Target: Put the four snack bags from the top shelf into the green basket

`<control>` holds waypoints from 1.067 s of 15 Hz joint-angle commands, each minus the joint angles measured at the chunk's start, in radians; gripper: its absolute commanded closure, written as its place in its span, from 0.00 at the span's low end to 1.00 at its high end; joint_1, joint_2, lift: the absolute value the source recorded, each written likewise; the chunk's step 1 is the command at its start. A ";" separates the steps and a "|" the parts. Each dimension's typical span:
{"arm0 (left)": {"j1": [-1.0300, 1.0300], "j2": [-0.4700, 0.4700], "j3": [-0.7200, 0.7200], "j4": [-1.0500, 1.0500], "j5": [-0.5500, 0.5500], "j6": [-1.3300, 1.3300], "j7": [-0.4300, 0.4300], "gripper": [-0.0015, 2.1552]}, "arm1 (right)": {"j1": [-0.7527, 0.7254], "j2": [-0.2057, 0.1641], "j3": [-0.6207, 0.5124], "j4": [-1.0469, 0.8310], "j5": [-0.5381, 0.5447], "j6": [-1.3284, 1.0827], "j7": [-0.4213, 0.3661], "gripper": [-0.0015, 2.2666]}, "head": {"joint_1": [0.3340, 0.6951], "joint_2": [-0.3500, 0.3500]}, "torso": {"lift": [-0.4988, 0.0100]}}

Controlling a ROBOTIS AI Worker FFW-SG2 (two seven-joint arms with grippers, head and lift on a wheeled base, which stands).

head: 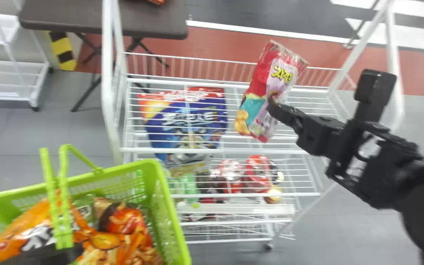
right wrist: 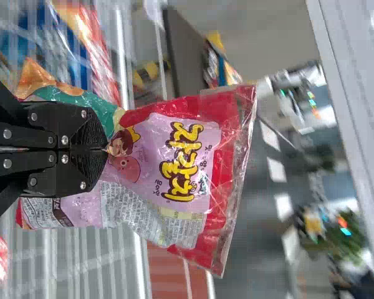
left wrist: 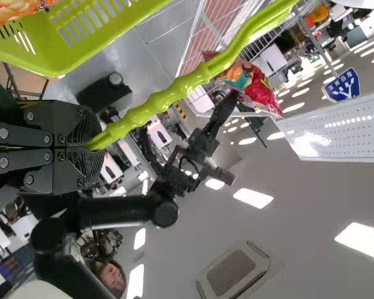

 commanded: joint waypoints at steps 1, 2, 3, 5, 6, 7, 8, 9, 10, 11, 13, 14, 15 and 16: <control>-0.004 0.000 0.002 -0.006 0.002 0.003 -0.011 1.00 | 0.028 0.000 0.013 -0.102 -0.140 0.190 0.009 0.99 | 1.00 0.39 | 0.97; -0.004 0.000 0.000 -0.006 0.002 0.003 -0.011 1.00 | 0.029 0.000 0.013 -0.131 -0.207 0.272 0.009 0.99 | 1.00 0.44 | 0.97; -0.004 0.000 0.000 -0.006 0.002 0.000 -0.011 1.00 | 0.029 0.000 0.022 -0.149 -0.259 0.325 0.009 0.99 | 1.00 0.49 | 0.97; -0.004 0.000 -0.004 -0.007 0.002 0.003 -0.011 1.00 | 0.028 0.001 0.073 -0.175 -0.348 0.423 0.008 0.99 | 1.00 0.60 | 0.97; -0.004 0.000 -0.006 -0.007 0.002 0.003 -0.011 1.00 | 0.023 0.001 0.103 -0.181 -0.362 0.425 0.006 0.99 | 1.00 0.65 | 0.97; -0.004 0.000 -0.006 -0.007 0.002 0.003 -0.011 1.00 | 0.015 0.001 0.137 -0.181 -0.382 0.425 -0.001 0.99 | 1.00 0.76 | 0.97; -0.004 0.000 -0.008 -0.007 0.004 0.003 -0.011 1.00 | 0.005 0.006 0.159 -0.181 -0.416 0.425 -0.008 0.99 | 1.00 0.81 | 0.97; -0.007 0.000 -0.009 -0.007 0.004 0.003 -0.011 1.00 | -0.001 0.006 0.185 -0.181 -0.422 0.425 -0.011 0.99 | 1.00 0.86 | 0.97; -0.008 0.000 -0.009 -0.009 0.005 0.006 -0.011 1.00 | -0.011 0.006 0.220 -0.180 -0.419 0.425 -0.015 0.99 | 1.00 0.90 | 0.97; -0.008 0.000 -0.009 -0.012 0.005 0.006 -0.011 1.00 | -0.015 0.008 0.245 -0.172 -0.419 0.425 -0.026 0.99 | 1.00 0.93 | 0.97; -0.011 0.000 -0.012 -0.015 0.008 0.009 -0.011 1.00 | -0.026 0.006 0.294 -0.123 -0.420 0.425 -0.038 0.99 | 1.00 1.00 | 0.97; -0.013 0.000 -0.012 -0.015 0.010 0.012 -0.011 1.00 | -0.038 0.006 0.309 -0.095 -0.422 0.425 -0.055 0.99 | 1.00 1.00 | 0.97; -0.015 0.000 -0.012 -0.016 0.011 0.012 -0.011 1.00 | -0.050 0.000 0.323 -0.077 -0.416 0.425 -0.064 0.99 | 1.00 1.00 | 0.97; -0.015 0.000 -0.012 -0.018 0.013 0.015 -0.011 1.00 | -0.063 -0.003 0.326 -0.057 -0.410 0.425 -0.070 0.99 | 1.00 1.00 | 0.97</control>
